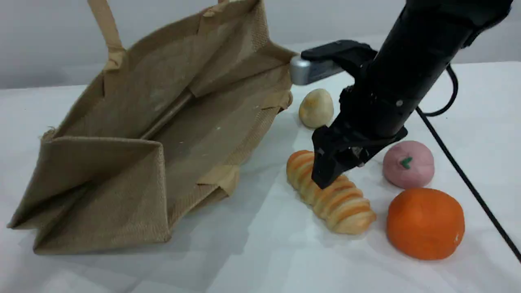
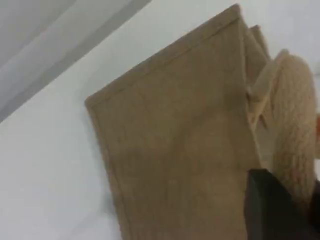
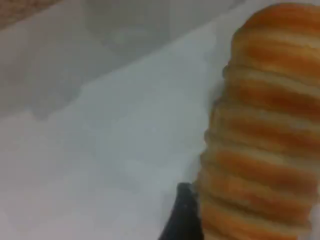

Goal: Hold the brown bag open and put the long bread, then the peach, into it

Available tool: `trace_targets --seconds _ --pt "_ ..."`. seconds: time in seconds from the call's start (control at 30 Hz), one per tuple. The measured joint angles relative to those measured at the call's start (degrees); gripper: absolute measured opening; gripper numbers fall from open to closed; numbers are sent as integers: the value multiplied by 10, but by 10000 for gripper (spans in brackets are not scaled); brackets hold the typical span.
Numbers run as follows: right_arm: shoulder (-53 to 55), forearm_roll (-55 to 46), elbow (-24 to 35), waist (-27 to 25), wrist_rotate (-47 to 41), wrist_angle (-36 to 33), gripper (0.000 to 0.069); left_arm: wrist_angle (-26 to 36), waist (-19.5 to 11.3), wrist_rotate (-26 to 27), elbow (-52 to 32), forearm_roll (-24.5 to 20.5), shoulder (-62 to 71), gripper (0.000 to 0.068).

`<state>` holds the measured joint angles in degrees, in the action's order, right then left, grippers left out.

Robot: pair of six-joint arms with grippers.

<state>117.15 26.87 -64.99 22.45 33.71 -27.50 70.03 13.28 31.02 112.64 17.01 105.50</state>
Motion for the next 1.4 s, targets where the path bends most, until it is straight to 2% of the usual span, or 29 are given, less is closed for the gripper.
trace_targets --seconds 0.33,0.43,0.5,0.6,0.67,0.77,0.9,1.07,1.3,1.4 --pt "53 2 0 0 4 40 565 0 0 0 0 -1 0 83" --pt "66 4 -1 0 4 41 538 0 0 0 0 -1 0 83" --pt "68 4 -1 0 6 40 487 0 0 0 0 -1 0 83" --pt "68 2 -1 0 6 40 360 0 0 0 0 -1 0 83" --pt "68 1 -1 0 9 39 253 0 0 0 0 -1 0 83" --pt "68 -9 -8 -1 14 22 154 0 0 0 0 -1 0 83" --pt "58 -26 -30 -3 -1 -29 141 -1 0 0 0 -1 0 83" --pt "3 -41 -47 -3 -46 -62 130 -1 0 0 0 -1 0 83" --pt "-103 -98 -47 -11 -146 -115 125 -1 0 4 0 6 0 83" --pt "-147 -131 -47 -24 -205 -155 116 -1 0 29 0 22 0 83"
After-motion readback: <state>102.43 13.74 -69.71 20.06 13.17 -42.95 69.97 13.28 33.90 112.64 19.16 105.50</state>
